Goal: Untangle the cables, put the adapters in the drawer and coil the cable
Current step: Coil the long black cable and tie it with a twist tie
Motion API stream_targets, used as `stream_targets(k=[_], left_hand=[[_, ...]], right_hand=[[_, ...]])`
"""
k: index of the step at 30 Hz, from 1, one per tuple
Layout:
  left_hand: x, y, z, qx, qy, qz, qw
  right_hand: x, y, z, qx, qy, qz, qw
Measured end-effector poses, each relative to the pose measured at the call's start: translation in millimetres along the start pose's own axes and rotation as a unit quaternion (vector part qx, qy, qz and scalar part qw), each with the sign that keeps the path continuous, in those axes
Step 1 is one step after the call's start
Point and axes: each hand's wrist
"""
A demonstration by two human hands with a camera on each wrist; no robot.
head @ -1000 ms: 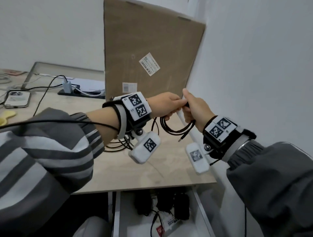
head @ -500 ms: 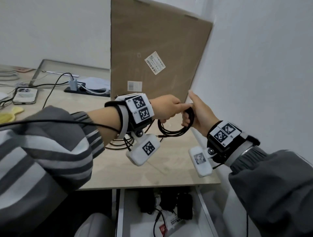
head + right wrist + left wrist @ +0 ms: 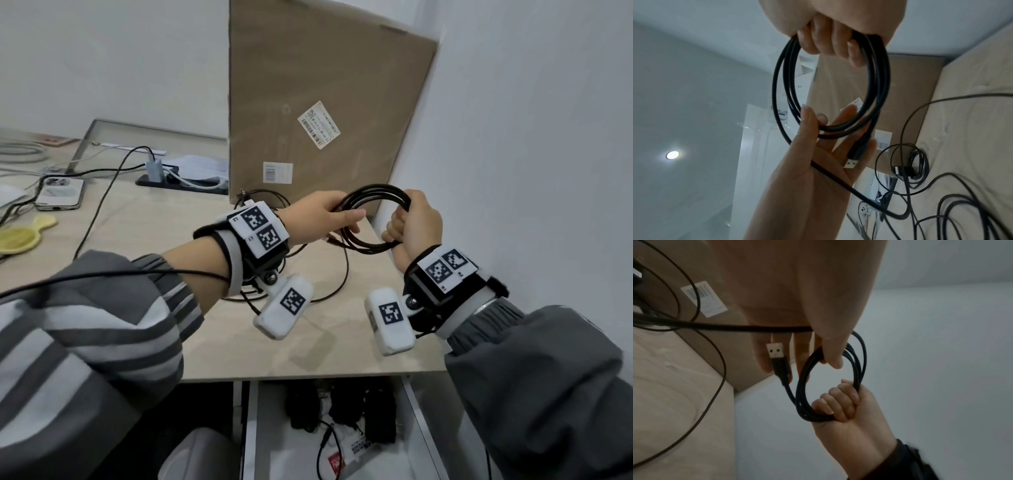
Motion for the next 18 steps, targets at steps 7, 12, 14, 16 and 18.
stream_targets(k=[7,12,14,16,18], left_hand=[[9.6,4.1,11.7,-0.075,-0.040,-0.066,0.994],[22.4,2.7,19.0,-0.150,0.167,0.018,0.974],[26.4,0.7,15.8,-0.132,0.187,0.050,0.972],[27.2,-4.3,13.4,-0.110,0.239,0.042,0.964],[28.6,-8.5,11.5,-0.091,0.295,0.028,0.951]], right_hand=[[1.9,-6.5,-0.4,-0.007,-0.057,-0.106,0.993],[7.2,-5.1,-2.1,0.038,-0.090,-0.138,0.986],[11.5,-2.5,-2.4,0.065,-0.104,-0.133,0.984],[14.2,-1.2,-3.5,0.083,-0.126,-0.126,0.980],[15.4,0.5,-5.3,0.093,-0.149,-0.115,0.978]])
Point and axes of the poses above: each hand's wrist, its own y-axis away from the middle knuckle, its own x-axis out of the palm, z = x × y, and after that the axes turned 14 degrees about -x, right-handed
